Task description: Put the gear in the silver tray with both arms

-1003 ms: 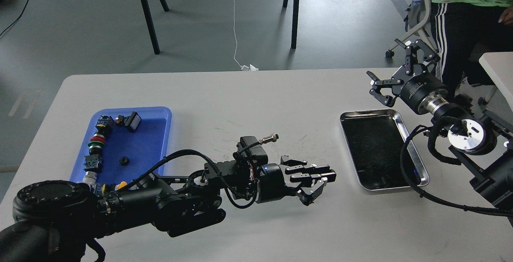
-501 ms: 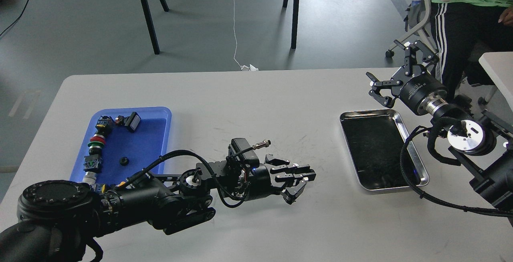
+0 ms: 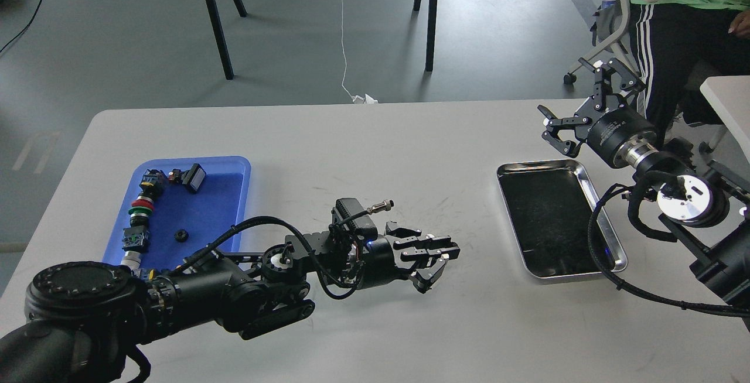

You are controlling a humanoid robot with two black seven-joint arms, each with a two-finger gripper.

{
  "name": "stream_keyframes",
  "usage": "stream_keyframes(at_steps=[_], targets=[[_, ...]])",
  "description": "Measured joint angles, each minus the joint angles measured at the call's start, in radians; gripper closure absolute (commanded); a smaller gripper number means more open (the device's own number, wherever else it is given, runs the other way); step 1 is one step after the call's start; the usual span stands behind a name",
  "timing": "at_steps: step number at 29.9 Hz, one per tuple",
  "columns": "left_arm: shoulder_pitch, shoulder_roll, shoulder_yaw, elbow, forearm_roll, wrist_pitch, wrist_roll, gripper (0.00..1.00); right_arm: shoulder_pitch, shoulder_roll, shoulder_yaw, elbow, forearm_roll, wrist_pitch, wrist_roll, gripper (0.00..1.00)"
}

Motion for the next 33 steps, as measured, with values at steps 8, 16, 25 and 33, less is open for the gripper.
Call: stream_keyframes(at_steps=[8, 16, 25, 33], targets=[[-0.001, 0.000, -0.007, -0.005, -0.002, 0.000, -0.003, 0.52, 0.000, -0.001, -0.001, 0.001, 0.000, 0.000, 0.000, 0.01], [-0.002, 0.000, -0.024, -0.032, -0.028, 0.002, -0.004, 0.45, -0.002, -0.012, -0.020, 0.000, 0.000, 0.004, -0.004, 0.01], [-0.055, 0.184, -0.179, -0.111, -0.128, -0.002, -0.006, 0.31, 0.000, -0.121, -0.083, 0.022, 0.003, 0.061, -0.193, 0.01], [-0.104, 0.387, -0.262, -0.151, -0.270, -0.007, -0.007, 0.15, 0.021, -0.214, -0.181, 0.085, 0.001, 0.074, -0.223, 0.01]])
